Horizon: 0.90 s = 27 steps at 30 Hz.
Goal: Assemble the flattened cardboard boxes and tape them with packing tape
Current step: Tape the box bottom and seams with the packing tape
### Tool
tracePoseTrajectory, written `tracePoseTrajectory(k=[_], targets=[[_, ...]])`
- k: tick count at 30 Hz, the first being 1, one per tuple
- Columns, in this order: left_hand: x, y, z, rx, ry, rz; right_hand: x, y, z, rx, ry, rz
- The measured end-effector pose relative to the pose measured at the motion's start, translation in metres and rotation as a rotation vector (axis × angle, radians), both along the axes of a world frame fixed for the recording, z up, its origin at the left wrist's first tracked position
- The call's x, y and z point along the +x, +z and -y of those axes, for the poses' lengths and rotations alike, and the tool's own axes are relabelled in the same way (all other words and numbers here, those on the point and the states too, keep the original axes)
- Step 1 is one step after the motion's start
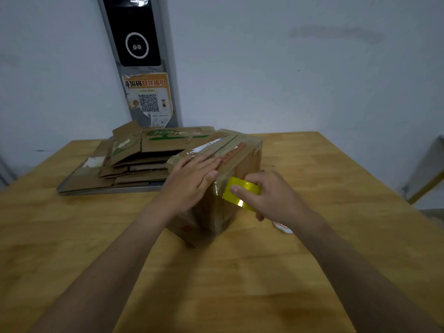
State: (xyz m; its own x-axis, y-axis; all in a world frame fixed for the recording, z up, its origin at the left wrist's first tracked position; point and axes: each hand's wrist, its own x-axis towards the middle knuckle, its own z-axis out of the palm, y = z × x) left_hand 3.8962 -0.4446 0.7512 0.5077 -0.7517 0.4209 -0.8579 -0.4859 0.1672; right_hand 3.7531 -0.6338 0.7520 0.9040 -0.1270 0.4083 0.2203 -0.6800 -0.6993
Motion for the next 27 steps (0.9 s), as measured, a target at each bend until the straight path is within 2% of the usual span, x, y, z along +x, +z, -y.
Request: tracePoseTrajectory(k=[7, 15, 18, 20, 22, 24, 25, 27], targets=[[-0.001, -0.006, 0.008, 0.002, 0.067, 0.017, 0.006, -0.001, 0.004, -0.228, -0.178, -0.147], [-0.005, -0.008, 0.006, -0.074, 0.002, -0.037, 0.038, 0.013, -0.022, -0.442, -0.355, -0.222], [-0.006, -0.007, 0.005, -0.127, -0.055, -0.11, 0.04, 0.015, -0.023, -0.436, -0.355, -0.26], [-0.009, -0.011, 0.002, -0.253, -0.076, -0.191, 0.039, 0.013, -0.018, -0.369, -0.328, -0.275], [-0.016, -0.022, -0.004, -0.468, 0.058, -0.27, 0.036, 0.01, -0.012, -0.3, -0.311, -0.281], [-0.022, -0.035, -0.013, -0.627, 0.372, -0.337, 0.036, 0.008, -0.009, -0.275, -0.316, -0.293], [-0.024, -0.04, -0.019, -0.646, 0.531, -0.417, 0.037, 0.008, -0.008, -0.271, -0.32, -0.292], [-0.025, -0.045, -0.031, -0.649, 0.746, -0.708, 0.04, 0.008, -0.008, -0.286, -0.315, -0.243]])
